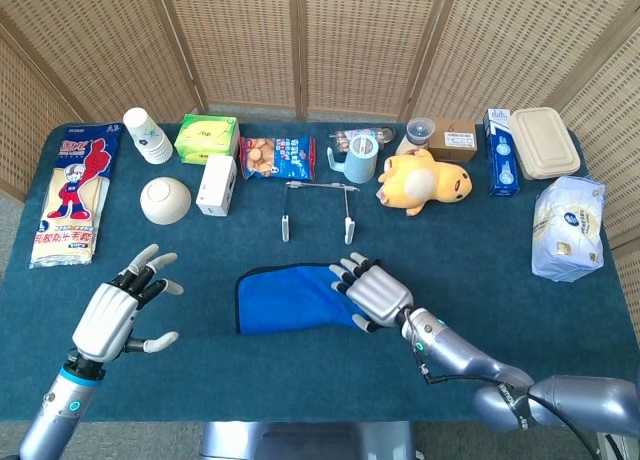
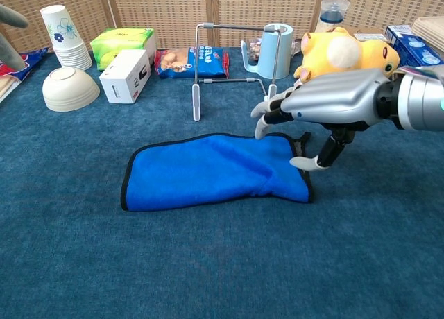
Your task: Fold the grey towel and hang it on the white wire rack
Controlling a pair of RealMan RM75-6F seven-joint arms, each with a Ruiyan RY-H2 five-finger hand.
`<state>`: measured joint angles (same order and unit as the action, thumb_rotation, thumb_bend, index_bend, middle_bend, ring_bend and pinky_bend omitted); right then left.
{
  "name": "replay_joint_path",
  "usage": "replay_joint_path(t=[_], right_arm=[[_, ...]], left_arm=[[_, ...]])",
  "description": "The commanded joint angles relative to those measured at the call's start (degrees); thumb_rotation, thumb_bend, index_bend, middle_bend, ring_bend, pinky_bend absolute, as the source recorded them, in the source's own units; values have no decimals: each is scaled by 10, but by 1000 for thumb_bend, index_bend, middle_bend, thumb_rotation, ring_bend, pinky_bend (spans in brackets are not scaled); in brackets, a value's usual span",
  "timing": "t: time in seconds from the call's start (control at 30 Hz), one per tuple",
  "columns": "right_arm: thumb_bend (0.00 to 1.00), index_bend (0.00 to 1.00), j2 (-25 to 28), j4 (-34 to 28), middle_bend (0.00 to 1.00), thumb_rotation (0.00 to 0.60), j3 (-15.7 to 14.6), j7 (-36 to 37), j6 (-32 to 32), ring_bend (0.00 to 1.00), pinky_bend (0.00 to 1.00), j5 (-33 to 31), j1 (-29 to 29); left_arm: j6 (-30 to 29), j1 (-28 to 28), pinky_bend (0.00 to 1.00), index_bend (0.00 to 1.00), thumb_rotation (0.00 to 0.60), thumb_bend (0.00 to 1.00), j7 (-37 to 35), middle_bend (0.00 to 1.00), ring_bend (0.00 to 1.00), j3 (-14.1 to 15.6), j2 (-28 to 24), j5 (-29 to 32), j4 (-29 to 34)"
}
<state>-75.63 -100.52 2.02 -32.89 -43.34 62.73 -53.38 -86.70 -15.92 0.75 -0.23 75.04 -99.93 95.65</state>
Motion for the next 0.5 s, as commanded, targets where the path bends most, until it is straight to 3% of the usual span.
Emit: replay_joint_path(t=[0.03,0.5], right_arm=[[452,183,-5,14,2,354,-2,3,-5,0,0,5,1],[450,164,-49,94,2,356,-14,-5,15,0,0,-3,-13]], left_arm=[[0,0,346,412,0,199,1,184,93,0,0,0,1],[-3,5,341,412,0,199,7,180,85,2,-7,-3,9]])
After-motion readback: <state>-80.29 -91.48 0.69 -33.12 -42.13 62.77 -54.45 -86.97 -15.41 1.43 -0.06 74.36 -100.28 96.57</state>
